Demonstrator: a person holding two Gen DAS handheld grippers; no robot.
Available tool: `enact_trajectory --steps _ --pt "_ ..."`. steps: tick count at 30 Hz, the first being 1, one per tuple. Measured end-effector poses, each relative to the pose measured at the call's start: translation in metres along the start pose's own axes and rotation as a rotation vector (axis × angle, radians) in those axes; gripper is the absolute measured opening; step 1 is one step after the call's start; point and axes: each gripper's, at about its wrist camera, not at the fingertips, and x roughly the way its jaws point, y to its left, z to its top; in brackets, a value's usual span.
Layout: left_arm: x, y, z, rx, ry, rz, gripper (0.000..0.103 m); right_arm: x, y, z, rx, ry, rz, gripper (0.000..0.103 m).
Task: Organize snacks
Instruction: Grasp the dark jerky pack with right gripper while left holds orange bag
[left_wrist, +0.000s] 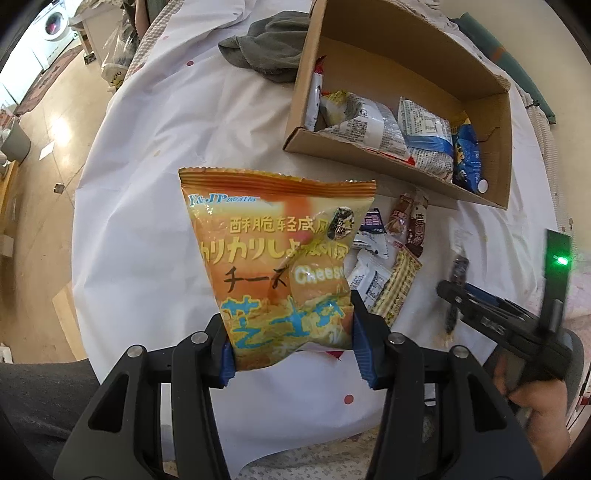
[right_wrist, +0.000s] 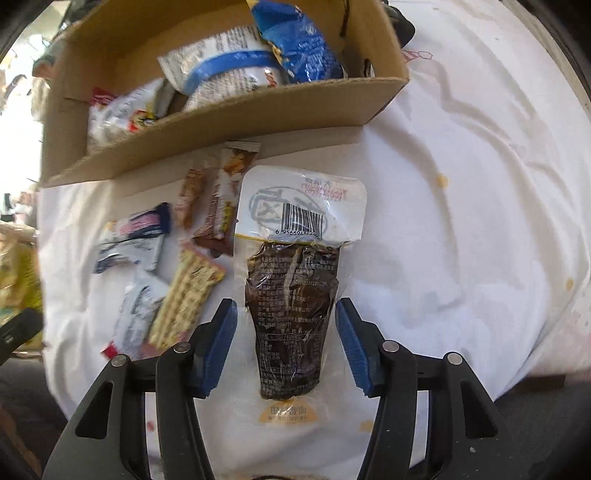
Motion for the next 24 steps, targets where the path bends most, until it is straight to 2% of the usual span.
enact_trajectory --steps 5,11,14,16,18,24 --pt "0.001 0.0 0.001 0.001 -0.016 0.029 0.047 -0.026 -0.001 -0.014 -0.003 -0.026 0.131 0.058" --pt "-0.013 -0.001 0.004 0.005 -0.1 0.041 0.047 -0.071 0.017 -0.01 -0.078 -0.175 0.305 0.058" --pt "-0.025 -0.004 0.011 0.018 -0.142 0.041 0.047 -0.083 0.029 0.001 -0.105 -0.26 0.335 0.058" --pt "-0.031 -0.011 0.019 0.04 -0.142 0.022 0.047 -0.086 0.028 0.015 -0.102 -0.306 0.357 0.058" --pt "-0.038 -0.018 0.029 0.06 -0.16 0.006 0.047 -0.089 0.024 0.03 -0.1 -0.339 0.365 0.058" --pt "-0.046 -0.04 0.072 0.113 -0.211 0.026 0.047 -0.098 0.016 0.07 -0.085 -0.402 0.37 0.058"
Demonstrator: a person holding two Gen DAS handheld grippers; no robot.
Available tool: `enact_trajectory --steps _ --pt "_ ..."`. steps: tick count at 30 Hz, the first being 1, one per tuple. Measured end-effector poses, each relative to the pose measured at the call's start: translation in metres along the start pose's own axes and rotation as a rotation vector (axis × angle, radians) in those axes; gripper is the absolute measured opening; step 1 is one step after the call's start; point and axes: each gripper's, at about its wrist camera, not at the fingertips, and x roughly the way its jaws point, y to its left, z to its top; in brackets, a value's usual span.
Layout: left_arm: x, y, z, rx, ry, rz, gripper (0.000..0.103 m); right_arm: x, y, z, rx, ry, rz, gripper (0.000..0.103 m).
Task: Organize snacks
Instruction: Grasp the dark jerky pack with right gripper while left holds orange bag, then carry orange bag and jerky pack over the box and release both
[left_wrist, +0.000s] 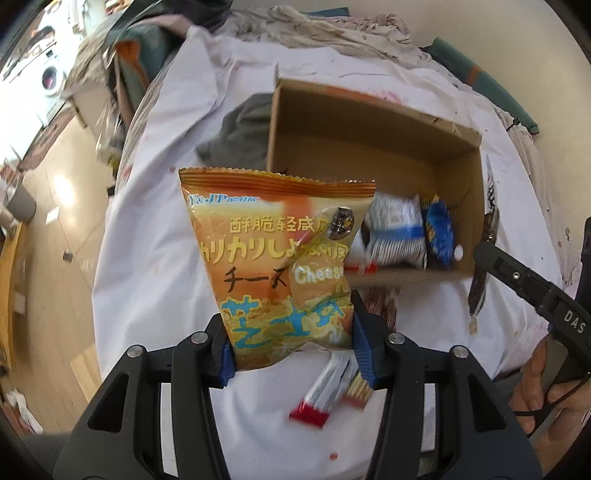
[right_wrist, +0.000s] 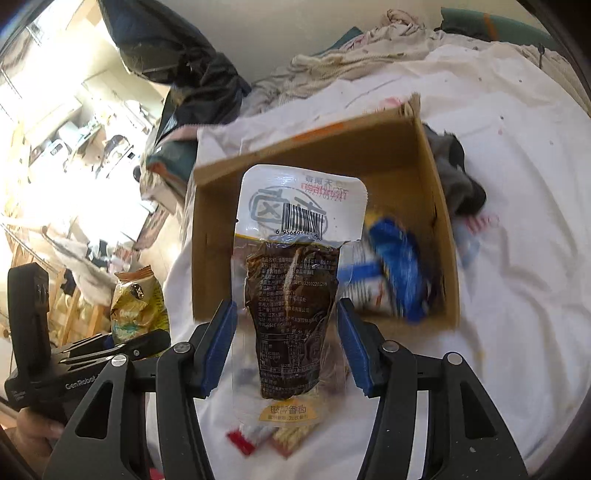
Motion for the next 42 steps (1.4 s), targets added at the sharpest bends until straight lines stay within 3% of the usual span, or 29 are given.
enact_trajectory --steps 7,12,14,19,29,42 --pt "0.025 -0.021 0.046 0.071 -0.07 0.029 0.047 0.025 -0.005 0.035 -0.028 -0.031 -0.051 0.058" --pt "0.049 -0.026 0.052 0.107 -0.132 -0.005 0.047 0.042 -0.01 0.045 -0.045 -0.033 -0.093 0.058" --pt "0.057 -0.03 0.05 0.129 -0.122 0.019 0.047 0.047 -0.012 0.042 -0.051 -0.021 -0.111 0.058" --pt "0.066 -0.028 0.049 0.111 -0.081 -0.012 0.047 0.062 -0.01 0.042 -0.07 0.016 -0.127 0.058" --pt "0.066 -0.016 0.053 0.057 -0.089 -0.029 0.048 0.079 -0.015 0.042 -0.053 0.077 -0.152 0.06" --pt "0.068 -0.033 0.047 0.127 -0.095 0.019 0.05 0.076 -0.02 0.04 -0.029 0.071 -0.157 0.063"
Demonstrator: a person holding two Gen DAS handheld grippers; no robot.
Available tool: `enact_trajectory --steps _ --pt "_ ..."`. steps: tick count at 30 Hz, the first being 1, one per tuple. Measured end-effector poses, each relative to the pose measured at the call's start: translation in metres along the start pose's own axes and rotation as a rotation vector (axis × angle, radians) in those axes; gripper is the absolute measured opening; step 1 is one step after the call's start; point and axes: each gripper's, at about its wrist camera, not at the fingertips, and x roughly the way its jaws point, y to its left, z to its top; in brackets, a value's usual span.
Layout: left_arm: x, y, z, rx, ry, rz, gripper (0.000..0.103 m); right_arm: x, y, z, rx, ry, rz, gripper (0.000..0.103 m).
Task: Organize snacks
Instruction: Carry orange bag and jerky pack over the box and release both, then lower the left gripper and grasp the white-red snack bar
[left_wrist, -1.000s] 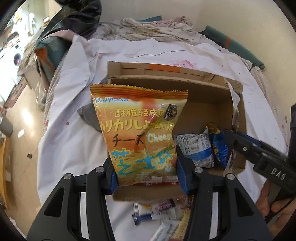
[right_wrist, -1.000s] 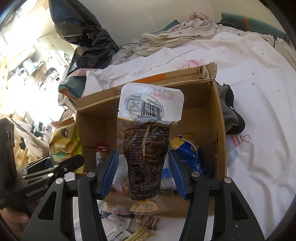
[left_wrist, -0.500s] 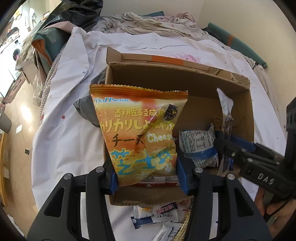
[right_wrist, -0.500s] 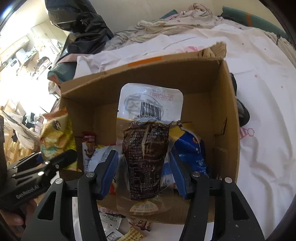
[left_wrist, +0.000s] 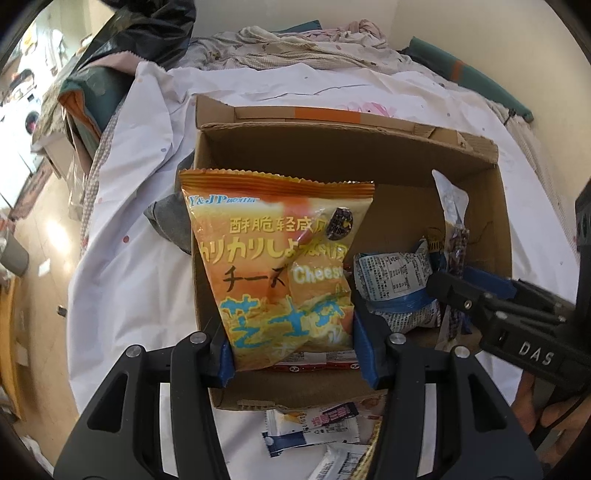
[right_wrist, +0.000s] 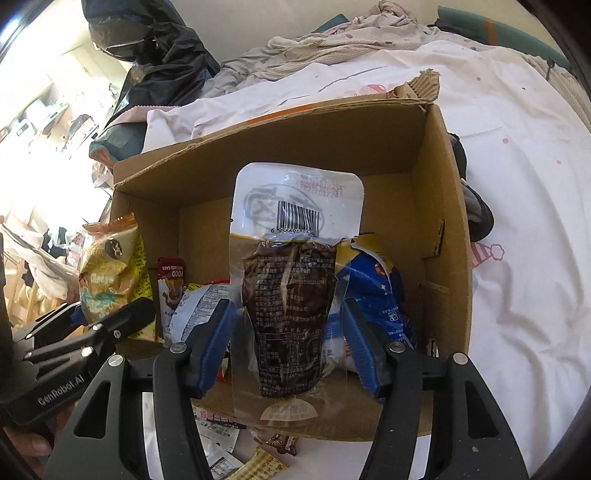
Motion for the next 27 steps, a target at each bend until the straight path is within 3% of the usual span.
enact_trajectory --steps 11,14,19,27 --pt "-0.006 0.006 0.0 -0.043 -0.025 -0.033 0.081 -0.001 -0.003 0.001 0.025 0.002 0.017 0.065" --pt "-0.012 0.009 -0.002 -0.051 -0.056 0.003 0.081 -0.005 -0.005 0.001 0.04 -0.014 0.021 0.068" --pt "-0.023 0.009 -0.004 -0.039 -0.104 0.0 0.081 -0.025 0.0 0.003 0.034 -0.108 0.036 0.092" --pt "-0.032 0.022 -0.012 -0.086 -0.121 0.009 0.081 -0.044 0.006 -0.002 0.014 -0.185 0.026 0.093"
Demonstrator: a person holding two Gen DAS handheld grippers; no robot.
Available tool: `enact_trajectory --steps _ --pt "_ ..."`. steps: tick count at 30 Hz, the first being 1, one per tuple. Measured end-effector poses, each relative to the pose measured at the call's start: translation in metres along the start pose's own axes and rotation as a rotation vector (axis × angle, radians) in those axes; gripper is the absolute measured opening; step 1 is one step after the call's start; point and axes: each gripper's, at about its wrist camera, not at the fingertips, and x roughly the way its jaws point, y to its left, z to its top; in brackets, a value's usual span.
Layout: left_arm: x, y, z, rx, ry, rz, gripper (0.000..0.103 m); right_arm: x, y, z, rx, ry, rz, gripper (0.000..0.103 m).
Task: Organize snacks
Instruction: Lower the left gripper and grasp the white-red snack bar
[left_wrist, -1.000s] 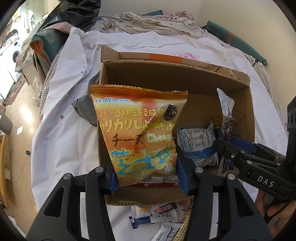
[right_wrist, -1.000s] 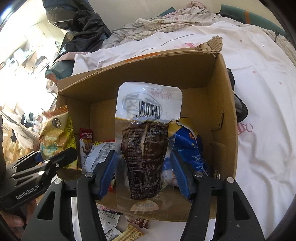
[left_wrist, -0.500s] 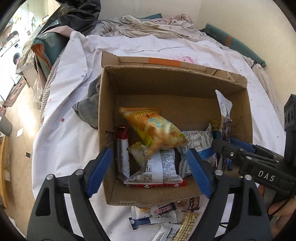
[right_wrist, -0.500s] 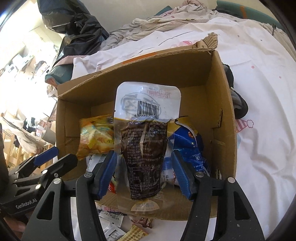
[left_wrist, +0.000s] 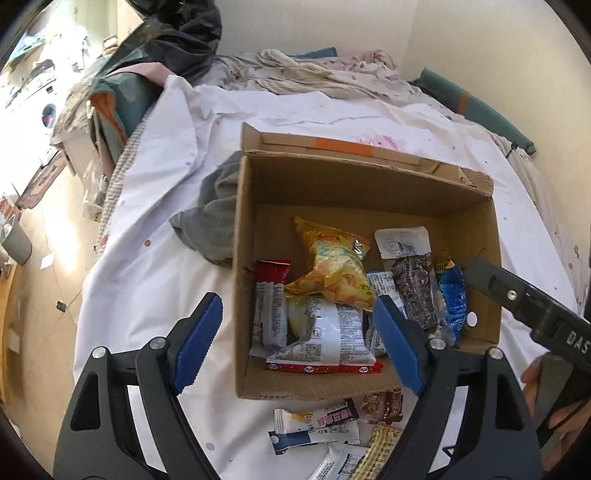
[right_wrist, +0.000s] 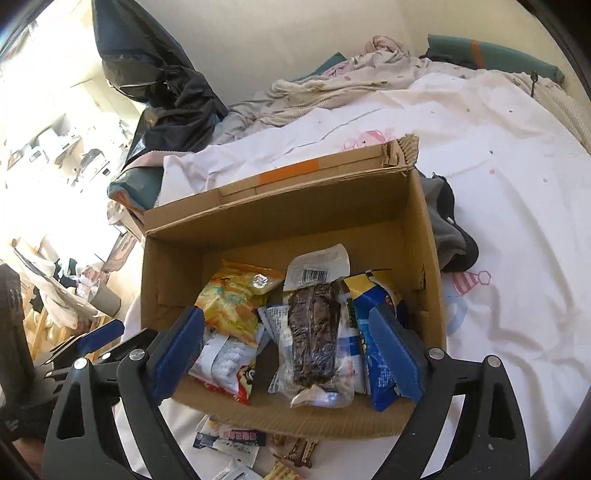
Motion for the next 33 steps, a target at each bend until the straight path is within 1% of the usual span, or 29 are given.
enact_trajectory --steps 3,6,10,14,17,18,19,21,23,24,26,28,31,33 --pt "-0.011 0.002 -0.005 0.01 -0.041 0.035 0.081 -0.013 0.005 -0.004 -0.018 -0.024 -0.015 0.093" --pt "-0.021 0.01 -0.008 -0.018 -0.048 0.031 0.081 -0.025 0.01 -0.01 -0.032 -0.032 -0.028 0.093" --pt "-0.031 0.021 -0.017 -0.054 -0.032 0.038 0.081 -0.036 0.013 -0.02 -0.04 -0.043 -0.051 0.093" --pt "-0.037 0.027 -0.028 -0.049 -0.002 0.1 0.081 -0.039 0.014 -0.036 -0.016 -0.011 -0.05 0.093" --pt "-0.044 0.031 -0.037 -0.065 0.008 0.026 0.081 -0.044 0.014 -0.048 -0.001 0.008 -0.04 0.093" --pt "-0.047 0.031 -0.04 -0.062 0.001 0.029 0.082 -0.046 0.014 -0.052 0.003 0.015 -0.038 0.093" --pt "-0.051 0.03 -0.042 -0.055 -0.01 0.036 0.084 -0.048 0.014 -0.056 0.008 0.02 -0.034 0.093" --pt "-0.057 0.026 -0.047 -0.04 -0.026 0.041 0.102 -0.052 0.012 -0.062 0.017 0.023 -0.017 0.093" --pt "-0.059 0.021 -0.052 -0.022 -0.023 0.045 0.103 -0.056 0.01 -0.068 0.027 0.028 -0.019 0.093" --pt "-0.059 0.018 -0.055 -0.01 -0.016 0.053 0.103 -0.057 0.008 -0.072 0.035 0.035 -0.021 0.093" --pt "-0.057 0.014 -0.062 0.007 0.011 0.045 0.103 -0.06 0.005 -0.077 0.047 0.045 -0.027 0.093" --pt "-0.055 0.013 -0.07 -0.002 0.049 0.044 0.103 -0.063 0.0 -0.083 0.06 0.059 -0.043 0.093" --pt "-0.052 0.016 -0.08 -0.024 0.087 0.047 0.103 -0.063 -0.013 -0.091 0.111 0.092 -0.047 0.093" --pt "-0.05 0.02 -0.085 -0.027 0.1 0.059 0.103 -0.06 -0.024 -0.098 0.143 0.122 -0.085 0.093"
